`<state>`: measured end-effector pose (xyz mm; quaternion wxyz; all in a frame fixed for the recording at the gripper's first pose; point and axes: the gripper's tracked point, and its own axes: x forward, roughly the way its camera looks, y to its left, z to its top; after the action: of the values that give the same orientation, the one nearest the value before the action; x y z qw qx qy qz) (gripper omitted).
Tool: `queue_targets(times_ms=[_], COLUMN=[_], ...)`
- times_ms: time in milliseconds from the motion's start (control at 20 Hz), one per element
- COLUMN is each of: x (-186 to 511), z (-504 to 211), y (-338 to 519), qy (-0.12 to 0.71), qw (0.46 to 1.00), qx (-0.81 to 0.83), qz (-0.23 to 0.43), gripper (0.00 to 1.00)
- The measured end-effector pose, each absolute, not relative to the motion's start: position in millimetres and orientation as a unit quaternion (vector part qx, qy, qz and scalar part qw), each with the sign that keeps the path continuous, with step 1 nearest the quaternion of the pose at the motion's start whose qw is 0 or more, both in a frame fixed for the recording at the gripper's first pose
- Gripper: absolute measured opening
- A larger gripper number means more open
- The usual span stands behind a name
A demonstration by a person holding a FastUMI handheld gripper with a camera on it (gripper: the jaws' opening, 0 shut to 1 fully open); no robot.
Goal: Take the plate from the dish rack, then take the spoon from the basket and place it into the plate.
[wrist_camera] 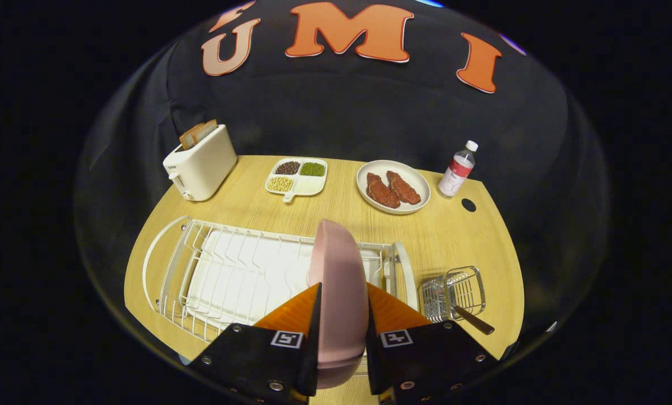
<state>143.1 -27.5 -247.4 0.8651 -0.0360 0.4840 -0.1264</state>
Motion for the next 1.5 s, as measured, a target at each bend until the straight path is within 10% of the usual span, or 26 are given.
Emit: queue_targets(times_ms=[1500], x=[-46.5], z=[-231.6], y=[-7.1], qy=[0.454], qw=[0.89], qx=[0.037], qz=[-0.016], gripper=[0.26])
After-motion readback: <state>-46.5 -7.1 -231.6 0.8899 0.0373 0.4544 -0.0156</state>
